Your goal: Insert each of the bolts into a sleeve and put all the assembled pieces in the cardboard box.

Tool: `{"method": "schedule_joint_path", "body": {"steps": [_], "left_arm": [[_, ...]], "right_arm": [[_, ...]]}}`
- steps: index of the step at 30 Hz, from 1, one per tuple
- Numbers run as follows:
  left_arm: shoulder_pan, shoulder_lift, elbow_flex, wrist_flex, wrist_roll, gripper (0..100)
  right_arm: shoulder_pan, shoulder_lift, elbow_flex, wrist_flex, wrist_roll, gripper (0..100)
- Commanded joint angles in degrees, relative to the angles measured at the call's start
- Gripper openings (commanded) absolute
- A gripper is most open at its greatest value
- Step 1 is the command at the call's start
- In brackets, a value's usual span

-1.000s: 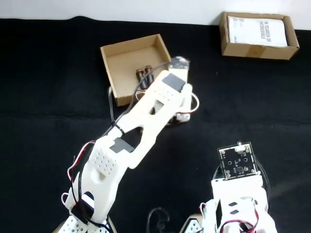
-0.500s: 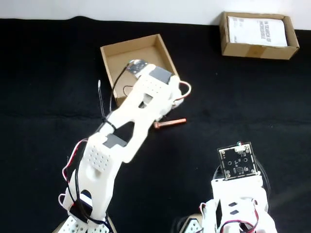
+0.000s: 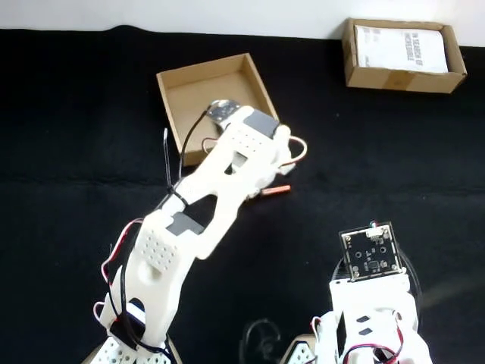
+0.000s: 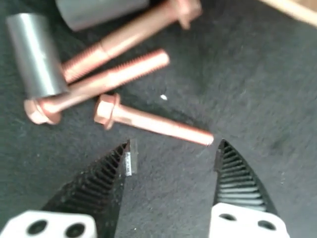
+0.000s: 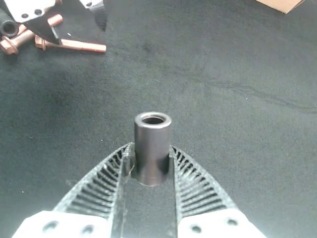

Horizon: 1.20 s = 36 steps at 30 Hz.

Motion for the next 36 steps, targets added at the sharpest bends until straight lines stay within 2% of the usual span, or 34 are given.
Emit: {"method": "schedule_joint_path", "body": {"steps": [1,13,22,30,36], "left_arm": [[0.5,-3.4,1.2,0.3,0.3,25],[0.0,-3.4,6.8,-2.5,0.3,25],[-1.6,-3.4,6.5,-3.2,0.3,24],[-4.8,0.0,6.3,-8.5,0.2,24],[-4.6,2.2,5.7,-8.9,-1.8,24]], "right_arm": [[0.6,0.1,0.0,-1.1,0.4,0.6],[0.7,0.1,-0.3,-0.7,0.4,0.6],[0.7,0.1,-0.5,-0.2,0.4,0.6],[0.7,0.1,-0.5,-0.2,0.4,0.6],[0.7,0.1,-0.5,-0.3,0.4,0.6]]}}
